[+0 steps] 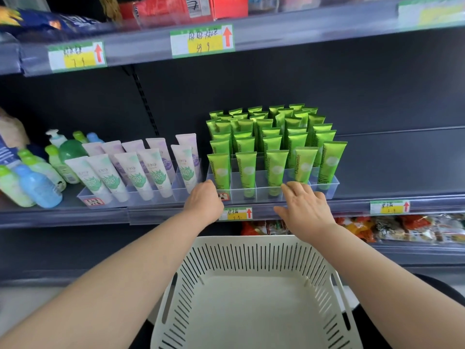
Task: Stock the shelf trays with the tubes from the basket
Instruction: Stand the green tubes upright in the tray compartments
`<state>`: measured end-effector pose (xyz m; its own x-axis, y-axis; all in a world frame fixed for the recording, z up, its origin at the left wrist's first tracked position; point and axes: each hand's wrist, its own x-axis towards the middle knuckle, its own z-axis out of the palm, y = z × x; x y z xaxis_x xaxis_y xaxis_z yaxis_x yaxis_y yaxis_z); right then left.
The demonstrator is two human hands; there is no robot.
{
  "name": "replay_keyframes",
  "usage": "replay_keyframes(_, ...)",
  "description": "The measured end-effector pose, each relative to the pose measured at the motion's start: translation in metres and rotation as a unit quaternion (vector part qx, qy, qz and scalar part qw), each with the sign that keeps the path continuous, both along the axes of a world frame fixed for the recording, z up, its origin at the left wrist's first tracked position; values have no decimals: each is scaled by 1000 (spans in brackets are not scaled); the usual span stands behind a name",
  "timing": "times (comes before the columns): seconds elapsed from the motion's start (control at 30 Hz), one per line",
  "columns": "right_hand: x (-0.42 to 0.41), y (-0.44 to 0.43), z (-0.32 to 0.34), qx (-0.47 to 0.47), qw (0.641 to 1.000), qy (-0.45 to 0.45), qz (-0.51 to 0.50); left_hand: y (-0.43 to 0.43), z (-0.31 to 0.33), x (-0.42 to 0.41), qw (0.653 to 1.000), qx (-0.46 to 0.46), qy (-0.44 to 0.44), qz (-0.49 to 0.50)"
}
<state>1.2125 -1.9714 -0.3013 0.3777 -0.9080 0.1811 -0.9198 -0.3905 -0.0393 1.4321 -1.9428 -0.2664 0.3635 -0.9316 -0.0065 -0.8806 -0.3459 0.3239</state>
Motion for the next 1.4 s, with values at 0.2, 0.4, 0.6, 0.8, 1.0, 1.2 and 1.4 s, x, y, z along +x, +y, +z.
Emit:
replay_keyframes(0.2,-3,-1,0,-3,1000,5,3,0,-5,1,999,-34,26,14)
replay_keyframes(0.4,-5,-2,2,0,1000,14,12,1,-4,2,998,-45,39,25)
replay_keyframes(0.6,-7,-2,4,1,1000,16,13,4,-3,-4,999,-39,10,9)
replay_keyframes(0.8,-12,-1,6,-2,999,39,15,5,-3,-9,999,-40,3,11)
replay_keyframes(1.0,-18,-4,9,7,999,39,12,5,0,-17,999,-37,4,10)
replay_keyframes(1.2,-31,-6,11,10,999,38,-3,3,0,-30,999,-38,-3,-14)
replay_keyframes(1.4,-38,-8,9,2,999,41,-5,3,-3,-30,997,-53,-13,-49)
